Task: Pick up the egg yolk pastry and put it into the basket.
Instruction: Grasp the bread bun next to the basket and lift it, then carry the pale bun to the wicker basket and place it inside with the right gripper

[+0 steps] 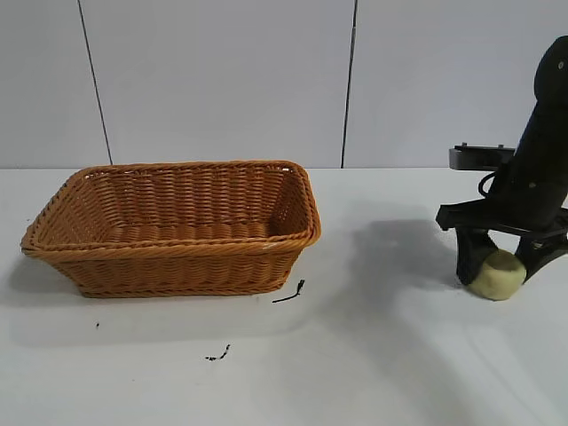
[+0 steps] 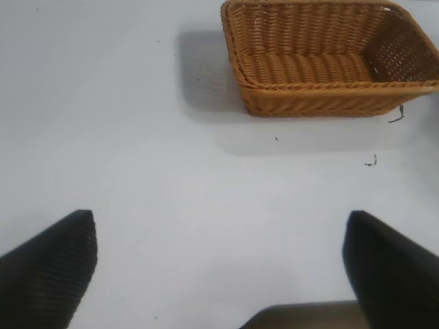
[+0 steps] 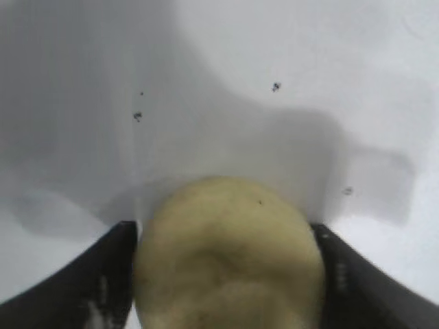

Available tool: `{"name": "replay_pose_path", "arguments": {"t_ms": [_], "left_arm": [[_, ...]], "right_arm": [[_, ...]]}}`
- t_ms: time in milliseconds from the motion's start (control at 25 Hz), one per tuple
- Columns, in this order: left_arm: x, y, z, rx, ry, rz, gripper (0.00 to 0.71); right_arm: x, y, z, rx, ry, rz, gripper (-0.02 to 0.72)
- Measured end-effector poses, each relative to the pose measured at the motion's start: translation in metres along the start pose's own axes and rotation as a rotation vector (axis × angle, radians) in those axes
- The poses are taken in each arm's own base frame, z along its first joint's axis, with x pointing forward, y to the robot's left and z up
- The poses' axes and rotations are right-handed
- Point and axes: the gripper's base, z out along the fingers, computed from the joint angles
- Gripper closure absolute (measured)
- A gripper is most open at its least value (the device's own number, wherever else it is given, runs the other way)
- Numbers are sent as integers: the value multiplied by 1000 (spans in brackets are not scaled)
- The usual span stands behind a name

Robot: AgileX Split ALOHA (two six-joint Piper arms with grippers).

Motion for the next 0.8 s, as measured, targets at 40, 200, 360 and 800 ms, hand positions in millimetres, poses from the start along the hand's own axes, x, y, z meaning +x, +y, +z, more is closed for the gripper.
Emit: {"name": "replay_pose_path", "arguments": {"t_ms": [40, 200, 360, 800], "left_arm": [[0, 0, 0, 0, 0, 0, 15], [0, 0, 0, 0, 0, 0, 15], [0, 0, 0, 0, 0, 0, 15], [0, 0, 0, 0, 0, 0, 15]], "right_arm": [[0, 0, -1, 0, -1, 0, 419], [-2, 1, -17, -2, -32, -4, 473], [-11, 5, -63, -8, -94, -17, 480], [-46, 26, -169, -38, -226, -70, 480]]}}
